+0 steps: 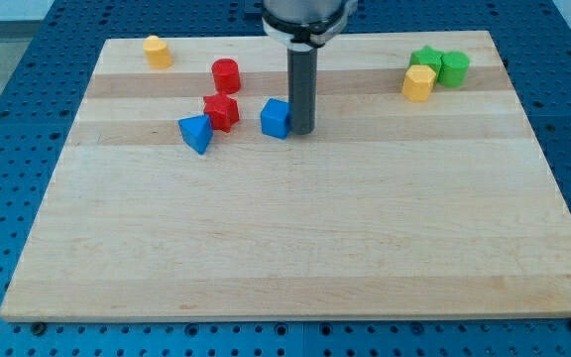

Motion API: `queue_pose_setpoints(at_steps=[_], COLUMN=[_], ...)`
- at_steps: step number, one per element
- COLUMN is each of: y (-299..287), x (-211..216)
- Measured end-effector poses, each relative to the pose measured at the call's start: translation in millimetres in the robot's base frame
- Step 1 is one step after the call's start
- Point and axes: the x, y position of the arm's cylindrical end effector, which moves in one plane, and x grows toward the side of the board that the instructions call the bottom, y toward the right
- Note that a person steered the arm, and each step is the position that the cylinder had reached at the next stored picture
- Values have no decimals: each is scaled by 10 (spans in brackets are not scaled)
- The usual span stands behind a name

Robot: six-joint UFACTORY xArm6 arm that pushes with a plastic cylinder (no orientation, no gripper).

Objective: Move the blue triangle towards top center

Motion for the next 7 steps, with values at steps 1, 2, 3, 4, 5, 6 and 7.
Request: queue_pose_setpoints(at_steps=[1, 2, 3, 4, 5, 6, 7], y=[-155, -327, -785, -1423, -1845, -1939, -1803], x=[66, 390, 658, 649, 441, 200, 171])
